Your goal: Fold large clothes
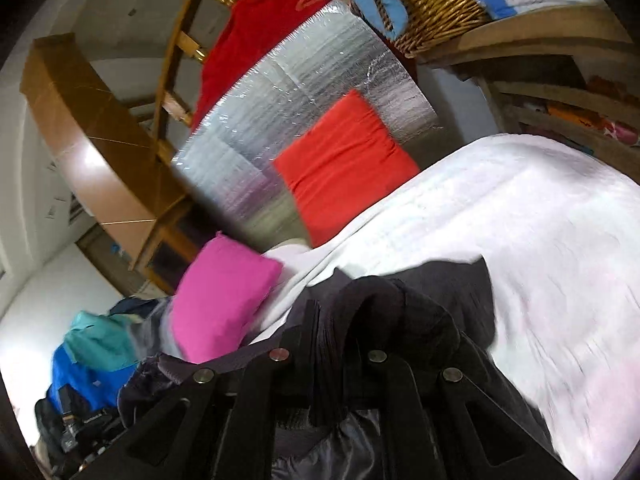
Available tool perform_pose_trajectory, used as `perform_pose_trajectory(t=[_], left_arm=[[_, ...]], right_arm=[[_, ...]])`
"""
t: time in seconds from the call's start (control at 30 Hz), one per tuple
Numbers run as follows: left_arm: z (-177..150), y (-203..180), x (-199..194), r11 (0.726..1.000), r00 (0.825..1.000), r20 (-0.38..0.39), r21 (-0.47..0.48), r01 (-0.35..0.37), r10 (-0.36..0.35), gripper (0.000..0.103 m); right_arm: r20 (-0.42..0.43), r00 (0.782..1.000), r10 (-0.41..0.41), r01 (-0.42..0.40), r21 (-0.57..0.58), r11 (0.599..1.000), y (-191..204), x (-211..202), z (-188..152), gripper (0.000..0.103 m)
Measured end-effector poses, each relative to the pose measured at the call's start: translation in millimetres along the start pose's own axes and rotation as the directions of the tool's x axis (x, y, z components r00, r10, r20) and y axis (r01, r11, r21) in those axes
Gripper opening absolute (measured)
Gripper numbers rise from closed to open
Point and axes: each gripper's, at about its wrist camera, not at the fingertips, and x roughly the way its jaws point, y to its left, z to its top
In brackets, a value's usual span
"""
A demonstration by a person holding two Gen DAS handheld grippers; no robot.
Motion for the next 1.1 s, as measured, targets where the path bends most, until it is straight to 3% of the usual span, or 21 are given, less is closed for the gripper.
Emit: perform_pose_trajectory(t=[0.37, 0.5, 0.57, 0.6, 0.67, 0.7, 0.73, 0.77, 0.8, 0.83, 0.87, 1.0, 1.1], left_arm=[[68, 24, 140, 0.996, 0.996, -0.055, 0.046, -0.070, 0.073, 0.009], [68, 40, 187, 0.993, 0.989, -0.101, 0.056, -0.105, 0.110, 0.013], [63, 50, 204, 0.993, 0.986, -0.125, 0.034, -0.111, 0.114, 0.014], [61, 55, 207, 0.995, 0.986, -0.134, 0.009, -0.095, 0.095, 0.014], [61, 64, 198, 0.999, 0.992, -0.125, -0.051, -0.011, 0.004, 0.024], [62, 67, 187, 0.997, 0.995, -0.093, -0.081, 0.021, -0.029, 0.042], [64, 69, 175, 0.995, 0.998, -0.050, -0.099, 0.023, -0.028, 0.070], [65, 71, 152, 0.993, 1.000, 0.019, -0.119, 0.008, -0.006, 0.080], [65, 72, 130, 0.991, 0.996, 0.086, -0.137, 0.002, 0.010, 0.084], [63, 72, 112, 0.989, 0.991, 0.130, -0.149, 0.008, 0.012, 0.084], [58, 70, 91, 0.988, 0.990, 0.144, -0.152, 0.009, 0.013, 0.084], [17, 60, 42, 0.987, 0.996, 0.063, -0.151, -0.054, 0.064, 0.085], [-32, 60, 16, 0.979, 0.997, -0.005, -0.189, -0.073, 0.073, 0.085]], right_arm=[[-0.025, 0.994, -0.107, 0.106, -0.029, 0.994, -20, 146, 43, 0.008], [-0.108, 0.980, -0.165, 0.168, 0.013, 0.986, -49, 195, 35, 0.009], [-0.178, 0.972, -0.153, 0.170, 0.080, 0.982, -68, 211, 30, 0.012], [-0.214, 0.971, -0.105, 0.142, 0.162, 0.977, -83, 215, 30, 0.013], [-0.200, 0.980, 0.004, 0.057, 0.299, 0.953, -102, 204, 35, 0.020], [-0.161, 0.986, 0.044, 0.016, 0.354, 0.935, -109, 191, 36, 0.038], [-0.100, 0.993, 0.063, -0.019, 0.395, 0.918, -115, 170, 40, 0.068], [-0.034, 0.998, 0.053, -0.034, 0.420, 0.907, -120, 147, 42, 0.086], [0.032, 0.999, 0.039, -0.049, 0.438, 0.898, -122, 126, 43, 0.095], [0.091, 0.995, 0.045, -0.081, 0.447, 0.891, -125, 102, 42, 0.095], [0.096, 0.994, 0.049, -0.087, 0.446, 0.891, -126, 86, 42, 0.095], [-0.012, 0.997, 0.074, -0.062, 0.423, 0.904, -120, 22, 27, 0.095], [-0.083, 0.989, 0.121, -0.068, 0.470, 0.880, -117, -10, -1, 0.095]])
